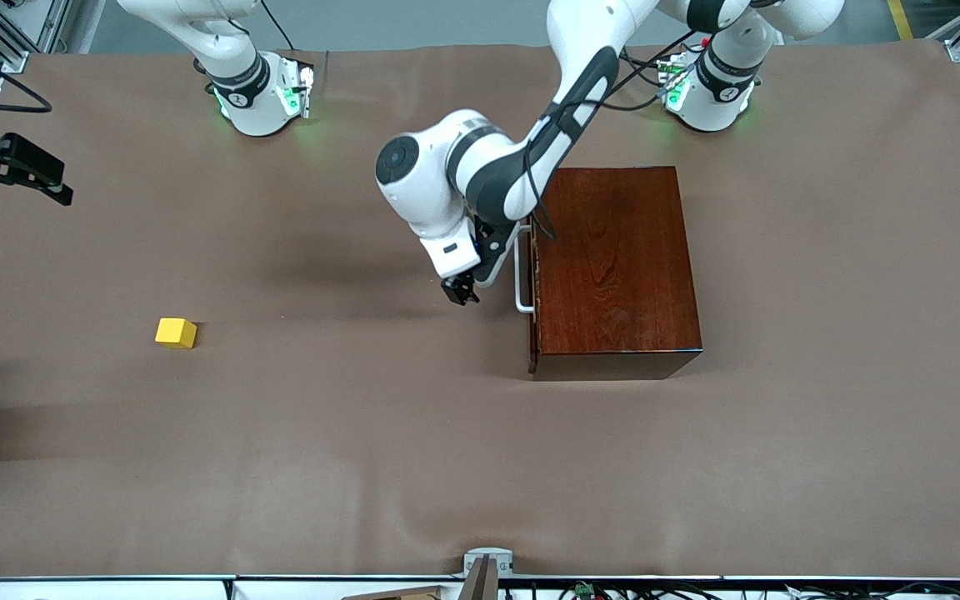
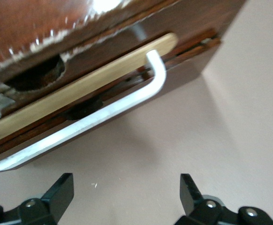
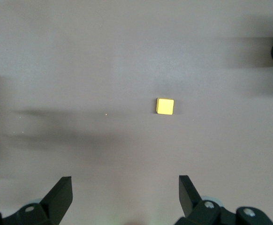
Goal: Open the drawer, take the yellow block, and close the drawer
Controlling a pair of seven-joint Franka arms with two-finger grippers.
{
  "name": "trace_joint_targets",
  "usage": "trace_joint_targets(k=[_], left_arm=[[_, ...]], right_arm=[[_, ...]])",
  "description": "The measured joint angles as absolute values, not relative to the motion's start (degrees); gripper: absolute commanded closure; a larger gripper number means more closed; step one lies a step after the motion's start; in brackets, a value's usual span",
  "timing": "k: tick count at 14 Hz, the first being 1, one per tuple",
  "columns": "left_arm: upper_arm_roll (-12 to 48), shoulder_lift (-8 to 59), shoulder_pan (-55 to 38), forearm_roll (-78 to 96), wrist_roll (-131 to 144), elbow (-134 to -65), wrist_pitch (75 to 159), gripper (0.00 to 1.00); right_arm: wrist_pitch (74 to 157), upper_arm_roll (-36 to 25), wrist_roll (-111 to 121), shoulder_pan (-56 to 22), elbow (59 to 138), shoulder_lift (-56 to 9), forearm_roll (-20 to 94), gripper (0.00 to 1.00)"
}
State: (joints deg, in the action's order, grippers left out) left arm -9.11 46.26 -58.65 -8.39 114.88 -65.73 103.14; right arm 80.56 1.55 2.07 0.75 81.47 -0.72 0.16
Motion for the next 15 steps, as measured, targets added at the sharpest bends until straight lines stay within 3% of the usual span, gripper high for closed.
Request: trace_joint_targets(k=[5, 11, 15], left_arm=[[-9.7, 35.2, -56.8, -8.5, 103.8, -66.1, 102.0, 0.00], [-9.7, 24.1, -49.2, -8.2, 85.0, -69.1, 94.9, 0.00], [-9.7, 14.8, -43.2, -8.0, 69.7, -75.3, 93.0, 0.00]], right_arm=[[78.5, 1.5, 2.1, 0.8, 81.5, -0.7, 0.1, 0.00], [78.3, 1.4, 2.1, 0.8, 81.5, -0.7, 0.1, 0.00], [78.3, 1.5, 2.1, 0.8, 81.5, -0.7, 0.1, 0.00]])
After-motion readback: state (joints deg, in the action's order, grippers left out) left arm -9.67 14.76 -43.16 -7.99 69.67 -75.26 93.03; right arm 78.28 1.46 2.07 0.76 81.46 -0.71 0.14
